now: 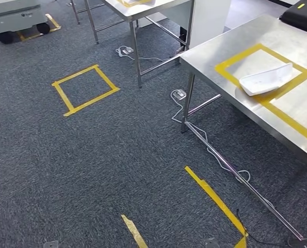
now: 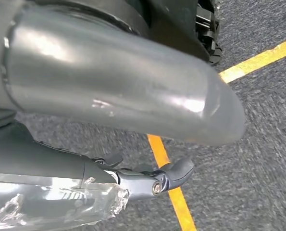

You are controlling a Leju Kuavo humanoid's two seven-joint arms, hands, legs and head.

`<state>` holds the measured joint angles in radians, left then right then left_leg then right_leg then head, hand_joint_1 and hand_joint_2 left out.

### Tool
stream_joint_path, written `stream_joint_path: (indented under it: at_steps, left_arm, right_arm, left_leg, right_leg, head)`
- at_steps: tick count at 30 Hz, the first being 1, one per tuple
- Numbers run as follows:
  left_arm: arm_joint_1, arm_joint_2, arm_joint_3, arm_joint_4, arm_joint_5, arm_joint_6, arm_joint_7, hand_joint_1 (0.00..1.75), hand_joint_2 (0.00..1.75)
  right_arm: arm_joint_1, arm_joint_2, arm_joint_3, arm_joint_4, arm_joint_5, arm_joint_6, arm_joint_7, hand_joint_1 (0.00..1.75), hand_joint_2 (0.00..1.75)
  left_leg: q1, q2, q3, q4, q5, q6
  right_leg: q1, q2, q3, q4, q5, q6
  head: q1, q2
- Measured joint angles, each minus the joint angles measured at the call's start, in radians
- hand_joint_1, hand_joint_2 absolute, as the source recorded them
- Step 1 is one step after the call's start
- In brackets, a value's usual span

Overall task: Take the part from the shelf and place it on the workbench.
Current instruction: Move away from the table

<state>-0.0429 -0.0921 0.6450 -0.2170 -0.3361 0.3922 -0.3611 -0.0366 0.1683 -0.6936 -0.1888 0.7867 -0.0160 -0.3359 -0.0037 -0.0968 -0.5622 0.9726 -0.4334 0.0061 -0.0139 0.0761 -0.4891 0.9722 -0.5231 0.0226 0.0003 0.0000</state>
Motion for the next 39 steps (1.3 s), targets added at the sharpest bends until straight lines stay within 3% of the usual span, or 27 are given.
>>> stream_joint_path:
  at_steps: [1, 3, 4, 6, 8, 9, 10, 12, 13, 14, 16, 17, 19, 21, 23, 24, 25, 26, 28, 30, 32, 33, 34, 36, 38, 39]
  left_arm:
    - [0.001, -0.001, 0.001, 0.000, -0.002, 0.003, -0.002, 0.00, 0.00]
    - [0.003, -0.004, 0.004, 0.000, -0.005, 0.011, -0.004, 0.00, 0.00]
    - [0.002, -0.007, 0.005, 0.000, -0.006, 0.015, -0.004, 0.00, 0.00]
    - [-0.001, -0.013, 0.006, 0.000, -0.005, 0.020, -0.005, 0.00, 0.00]
    - [-0.003, -0.019, 0.008, 0.000, -0.001, 0.021, -0.005, 0.00, 0.00]
    - [-0.002, -0.021, 0.010, 0.000, 0.002, 0.022, -0.005, 0.00, 0.00]
    - [-0.002, -0.023, 0.012, 0.000, 0.006, 0.023, -0.004, 0.00, 0.00]
    - [-0.005, -0.027, 0.015, 0.000, 0.010, 0.027, 0.003, 0.00, 0.00]
    - [-0.008, -0.030, 0.016, 0.000, 0.008, 0.030, 0.009, 0.00, 0.00]
    - [-0.012, -0.035, 0.016, 0.000, 0.006, 0.035, 0.019, 0.00, 0.00]
    - [-0.017, -0.047, 0.016, 0.000, -0.005, 0.048, 0.044, 0.00, 0.00]
    - [-0.017, -0.055, 0.016, 0.000, -0.011, 0.055, 0.057, 0.00, 0.00]
    - [-0.025, -0.070, 0.014, 0.000, -0.026, 0.063, 0.075, 0.00, 0.00]
    - [-0.044, -0.086, 0.011, 0.000, -0.039, 0.065, 0.085, 0.00, 0.00]
    - [-0.059, -0.099, 0.008, 0.000, -0.049, 0.065, 0.093, 0.00, 0.00]
    - [-0.064, -0.104, 0.006, 0.000, -0.052, 0.065, 0.098, 0.00, 0.00]
    - [-0.066, -0.107, 0.004, 0.000, -0.054, 0.065, 0.101, 0.00, 0.00]
    - [-0.068, -0.111, 0.004, 0.000, -0.054, 0.064, 0.104, 0.00, 0.00]
    - [-0.073, -0.117, 0.004, 0.000, -0.048, 0.064, 0.106, 0.00, 0.00]
    - [-0.077, -0.121, 0.005, 0.000, -0.037, 0.065, 0.104, 0.00, 0.00]
    - [-0.074, -0.121, 0.007, 0.000, -0.022, 0.063, 0.094, 0.00, 0.00]
    - [-0.069, -0.120, 0.010, 0.000, -0.012, 0.058, 0.082, 0.00, 0.00]
    - [-0.063, -0.117, 0.014, 0.000, -0.001, 0.050, 0.066, 0.00, 0.00]
    - [-0.051, -0.111, 0.024, 0.000, 0.017, 0.029, 0.033, 0.00, 0.00]
    - [-0.039, -0.105, 0.036, 0.000, 0.030, 0.015, 0.018, 0.00, 0.00]
    - [-0.032, -0.102, 0.041, 0.000, 0.035, 0.012, 0.016, 0.00, 0.00]
  right_arm:
    - [-0.001, 0.000, 0.000, 0.000, 0.001, 0.004, -0.006, 0.00, 0.00]
    - [-0.004, -0.001, 0.001, 0.000, 0.002, 0.009, -0.017, 0.00, 0.00]
    - [-0.005, -0.001, 0.002, 0.000, 0.003, 0.011, -0.020, 0.00, 0.00]
    - [-0.007, -0.001, 0.004, 0.000, 0.004, 0.012, -0.010, 0.00, 0.00]
    - [-0.015, -0.001, 0.007, 0.000, 0.007, 0.008, 0.014, 0.00, 0.00]
    - [-0.022, -0.001, 0.009, 0.000, 0.009, 0.007, 0.026, 0.00, 0.00]
    - [-0.030, -0.001, 0.011, 0.000, 0.012, 0.006, 0.035, 0.00, 0.00]
    - [-0.044, -0.001, 0.015, 0.000, 0.014, 0.005, 0.042, 0.00, 0.00]
    - [-0.047, -0.001, 0.016, 0.000, 0.013, 0.005, 0.036, 0.00, 0.00]
    - [-0.047, -0.002, 0.017, 0.000, 0.011, 0.005, 0.025, 0.00, 0.00]
    - [-0.045, -0.005, 0.016, 0.000, 0.002, 0.005, -0.003, 0.00, 0.00]
    - [-0.045, -0.008, 0.016, 0.000, -0.002, 0.005, -0.012, 0.00, 0.00]
    - [-0.044, -0.015, 0.014, 0.000, -0.012, 0.003, -0.018, 0.00, 0.00]
    - [-0.042, -0.021, 0.013, 0.000, -0.017, 0.000, -0.012, 0.00, 0.00]
    - [-0.036, -0.025, 0.009, 0.000, -0.018, -0.003, 0.002, 0.00, 0.00]
    - [-0.034, -0.028, 0.008, 0.000, -0.018, -0.005, 0.009, 0.00, 0.00]
    - [-0.033, -0.029, 0.007, 0.000, -0.016, -0.007, 0.014, 0.00, 0.00]
    - [-0.032, -0.031, 0.007, 0.000, -0.013, -0.008, 0.021, 0.00, 0.00]
    - [-0.035, -0.033, 0.007, 0.000, -0.001, -0.011, 0.043, 0.00, 0.00]
    - [-0.044, -0.034, 0.008, 0.000, 0.015, -0.013, 0.073, 0.00, 0.00]
    - [-0.054, -0.033, 0.014, 0.000, 0.031, -0.011, 0.093, 0.00, 0.00]
    - [-0.058, -0.032, 0.019, 0.000, 0.042, -0.008, 0.097, 0.00, 0.00]
    - [-0.062, -0.030, 0.025, -0.001, 0.053, -0.004, 0.100, 0.00, 0.00]
    - [-0.066, -0.027, 0.040, -0.001, 0.073, 0.001, 0.101, 0.00, 0.00]
    - [-0.068, -0.024, 0.054, -0.001, 0.088, 0.002, 0.103, 0.00, 0.00]
    - [-0.069, -0.023, 0.061, -0.001, 0.092, 0.001, 0.105, 0.00, 0.00]
  left_leg:
    - [0.002, -0.010, -0.005, 0.001, 0.004, -0.006]
    - [0.002, 0.009, -0.020, 0.024, -0.012, -0.018]
    - [0.002, 0.032, -0.037, 0.061, -0.038, -0.023]
    - [0.005, 0.076, -0.091, 0.188, -0.111, -0.032]
    - [0.009, 0.086, -0.128, 0.288, -0.148, -0.037]
    - [0.010, 0.088, -0.122, 0.288, -0.139, -0.037]
    - [0.011, 0.093, -0.096, 0.250, -0.113, -0.035]
    - [0.005, 0.131, -0.017, 0.116, -0.056, -0.026]
    - [0.001, 0.151, 0.012, 0.061, -0.042, -0.018]
    - [-0.004, 0.166, 0.027, 0.029, -0.038, -0.010]
    - [-0.009, 0.157, 0.025, 0.015, -0.041, 0.003]
    - [-0.007, 0.147, 0.023, 0.013, -0.037, 0.009]
    - [-0.003, 0.126, 0.020, 0.007, -0.029, 0.022]
    - [-0.003, 0.104, 0.013, 0.006, -0.022, 0.032]
    - [-0.006, 0.079, 0.007, 0.006, -0.018, 0.037]
    - [-0.009, 0.066, 0.006, 0.007, -0.016, 0.038]
    - [-0.010, 0.053, 0.006, 0.008, -0.015, 0.039]
    - [-0.011, 0.040, 0.007, 0.009, -0.015, 0.038]
    - [-0.013, 0.016, 0.004, 0.014, -0.014, 0.035]
    - [-0.011, -0.004, -0.005, 0.017, -0.009, 0.025]
    - [-0.008, -0.022, -0.015, 0.019, -0.004, 0.012]
    - [-0.009, -0.015, -0.020, 0.026, -0.010, 0.006]
    - [-0.009, 0.002, -0.030, 0.047, -0.026, 0.000]
    - [-0.006, 0.055, -0.077, 0.148, -0.087, -0.014]
    - [0.003, 0.080, -0.133, 0.268, -0.138, -0.026]
    - [0.007, 0.085, -0.144, 0.293, -0.139, -0.031]
  right_leg:
    - [0.000, -0.011, -0.001, 0.003, 0.003, -0.006]
    - [-0.002, -0.035, -0.002, 0.001, 0.011, -0.019]
    - [-0.003, -0.049, -0.004, -0.001, 0.015, -0.023]
    - [-0.001, -0.080, -0.009, 0.000, 0.017, -0.027]
    - [0.001, -0.110, -0.014, 0.003, 0.017, -0.028]
    - [0.001, -0.123, -0.017, 0.004, 0.017, -0.028]
    - [0.002, -0.136, -0.018, 0.006, 0.017, -0.027]
    - [0.004, -0.158, -0.016, 0.008, 0.016, -0.024]
    - [0.006, -0.169, -0.016, 0.009, 0.014, -0.021]
    - [0.009, -0.181, -0.016, 0.010, 0.013, -0.016]
    - [0.011, -0.204, -0.016, 0.012, 0.012, -0.004]
    - [0.010, -0.202, -0.017, 0.013, 0.009, 0.002]
    - [0.005, -0.152, -0.035, 0.051, -0.021, 0.014]
    - [0.003, -0.093, -0.090, 0.168, -0.085, 0.018]
    - [0.004, -0.079, -0.151, 0.291, -0.128, 0.018]
    - [0.004, -0.077, -0.163, 0.310, -0.122, 0.016]
    - [0.005, -0.075, -0.153, 0.283, -0.094, 0.013]
    - [0.005, -0.066, -0.126, 0.222, -0.054, 0.008]
    - [0.003, -0.023, -0.063, 0.082, 0.007, -0.002]
    - [0.003, 0.006, -0.032, 0.020, 0.018, -0.007]
    - [0.002, -0.011, -0.027, 0.012, 0.021, -0.012]
    - [0.000, -0.023, -0.026, 0.008, 0.025, -0.016]
    - [-0.003, -0.037, -0.024, 0.004, 0.027, -0.021]
    - [-0.005, -0.066, -0.023, 0.000, 0.029, -0.027]
    - [-0.004, -0.098, -0.023, 0.000, 0.026, -0.029]
    - [-0.004, -0.113, -0.023, 0.001, 0.025, -0.028]
  head:
    - [0.000, 0.000]
    - [-0.004, 0.000]
    - [-0.007, 0.000]
    - [-0.013, 0.000]
    - [-0.013, 0.000]
    - [-0.013, 0.000]
    - [-0.013, 0.000]
    - [-0.014, 0.000]
    - [-0.014, 0.000]
    - [-0.014, 0.000]
    - [-0.015, 0.000]
    - [-0.014, 0.000]
    - [-0.011, 0.000]
    - [-0.007, 0.000]
    - [-0.005, 0.000]
    - [-0.005, 0.000]
    - [-0.005, 0.000]
    - [-0.005, 0.000]
    - [-0.006, 0.000]
    - [-0.006, 0.000]
    - [-0.006, 0.000]
    - [-0.007, 0.000]
    - [-0.010, 0.000]
    - [-0.016, 0.000]
    - [-0.018, 0.000]
    - [-0.019, 0.000]
